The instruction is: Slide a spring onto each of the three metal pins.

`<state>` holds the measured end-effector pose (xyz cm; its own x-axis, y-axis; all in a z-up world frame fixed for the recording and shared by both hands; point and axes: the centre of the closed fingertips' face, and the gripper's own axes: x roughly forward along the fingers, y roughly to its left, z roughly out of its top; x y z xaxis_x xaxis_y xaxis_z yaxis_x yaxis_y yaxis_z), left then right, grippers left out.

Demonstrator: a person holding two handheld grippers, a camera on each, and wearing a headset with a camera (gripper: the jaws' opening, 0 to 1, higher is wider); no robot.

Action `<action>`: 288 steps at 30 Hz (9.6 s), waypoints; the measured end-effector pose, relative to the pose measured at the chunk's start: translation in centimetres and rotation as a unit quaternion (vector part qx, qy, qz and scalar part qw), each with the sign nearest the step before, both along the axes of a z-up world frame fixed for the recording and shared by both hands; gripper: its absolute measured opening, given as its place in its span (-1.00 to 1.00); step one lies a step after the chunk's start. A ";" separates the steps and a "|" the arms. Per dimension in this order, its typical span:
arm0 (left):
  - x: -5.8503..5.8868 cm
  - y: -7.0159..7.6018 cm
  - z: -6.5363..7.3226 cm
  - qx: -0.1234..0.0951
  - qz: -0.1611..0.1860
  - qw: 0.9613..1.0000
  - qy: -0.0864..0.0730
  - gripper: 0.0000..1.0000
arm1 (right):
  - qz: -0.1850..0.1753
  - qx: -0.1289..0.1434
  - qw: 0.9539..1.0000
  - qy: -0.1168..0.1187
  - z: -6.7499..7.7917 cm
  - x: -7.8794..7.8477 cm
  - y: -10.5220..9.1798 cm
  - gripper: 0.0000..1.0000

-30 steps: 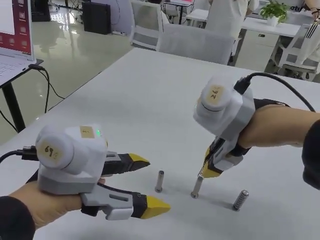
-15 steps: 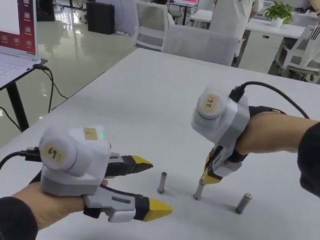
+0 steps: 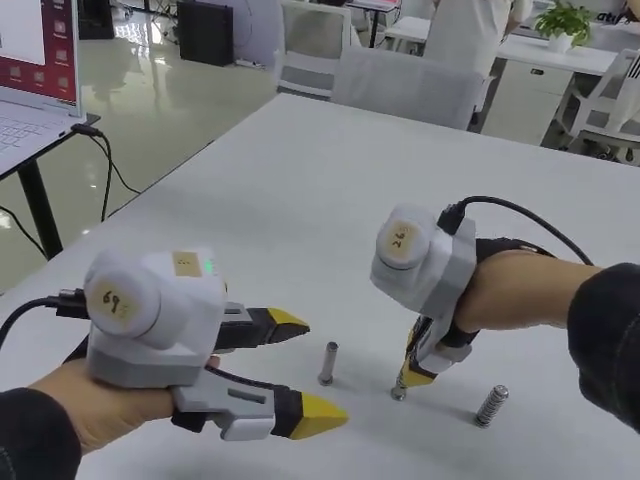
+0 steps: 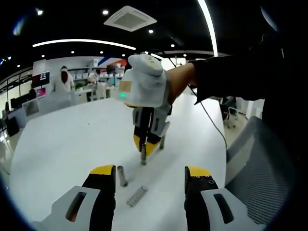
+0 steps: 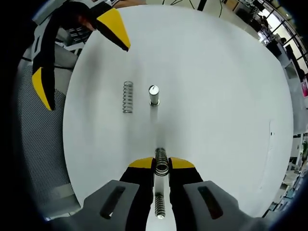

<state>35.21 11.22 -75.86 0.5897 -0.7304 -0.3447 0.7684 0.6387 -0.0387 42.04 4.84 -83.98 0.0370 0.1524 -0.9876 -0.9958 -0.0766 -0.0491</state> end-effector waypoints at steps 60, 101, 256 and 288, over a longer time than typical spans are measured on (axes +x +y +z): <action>-0.2 0.4 -1.2 0.017 0.000 1.000 0.015 0.02 | 0.028 0.110 0.992 0.048 -2.3 -5.9 6.9 -0.75; -1.4 -1.3 -0.4 0.028 -0.057 0.998 -0.024 -0.76 | 0.098 0.118 0.987 0.054 6.3 -9.0 4.1 -0.84; 0.6 1.8 -0.5 0.014 0.028 1.000 -0.002 -0.22 | 0.052 0.037 0.998 0.004 0.5 -1.4 7.9 -0.83; 0.5 1.5 -0.9 0.019 0.023 1.000 0.006 -0.20 | 0.006 0.075 0.997 0.010 -0.7 -0.2 6.4 -0.51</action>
